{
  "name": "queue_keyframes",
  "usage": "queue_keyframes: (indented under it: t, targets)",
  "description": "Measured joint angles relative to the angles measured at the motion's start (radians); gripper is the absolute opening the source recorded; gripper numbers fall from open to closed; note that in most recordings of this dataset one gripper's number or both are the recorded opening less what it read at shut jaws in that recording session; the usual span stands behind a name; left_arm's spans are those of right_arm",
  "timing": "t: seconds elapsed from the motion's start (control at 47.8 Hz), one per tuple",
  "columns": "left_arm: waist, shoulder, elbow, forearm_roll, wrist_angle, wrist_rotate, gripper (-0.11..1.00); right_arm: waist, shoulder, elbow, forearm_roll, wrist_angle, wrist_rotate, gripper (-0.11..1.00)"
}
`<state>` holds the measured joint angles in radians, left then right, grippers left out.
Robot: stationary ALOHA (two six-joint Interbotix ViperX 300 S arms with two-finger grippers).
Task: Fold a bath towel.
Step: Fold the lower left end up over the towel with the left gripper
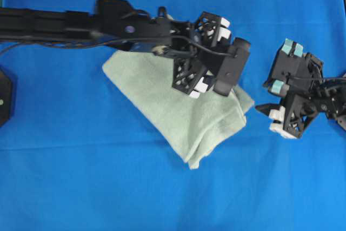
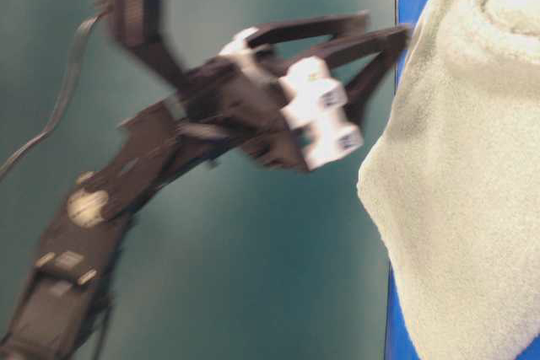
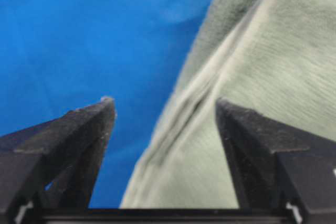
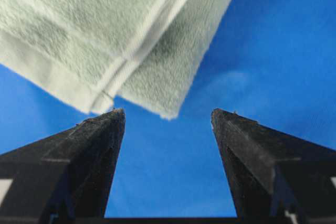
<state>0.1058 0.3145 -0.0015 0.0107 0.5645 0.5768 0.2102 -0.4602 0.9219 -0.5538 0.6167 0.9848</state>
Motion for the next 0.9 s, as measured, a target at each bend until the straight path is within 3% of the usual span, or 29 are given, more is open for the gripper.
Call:
queue_keyframes:
  t: [0.147,0.314,0.607,0.9]
  targets:
    - [-0.040,-0.155,0.081,0.000,-0.002,-0.055,0.72,0.000,-0.026,-0.044,-0.055,0.000,-0.009,0.66]
    - [-0.069,-0.376,0.219,0.000,-0.032,-0.242,0.72,0.000,-0.058,-0.097,-0.140,0.002,-0.014,0.66]
    - [-0.087,-0.753,0.551,0.000,-0.219,-0.428,0.71,0.000,-0.176,-0.107,-0.249,0.000,-0.017,0.66]
    - [-0.094,-1.134,0.838,0.000,-0.362,-0.517,0.70,0.000,-0.368,-0.029,-0.328,-0.025,-0.011,0.65]
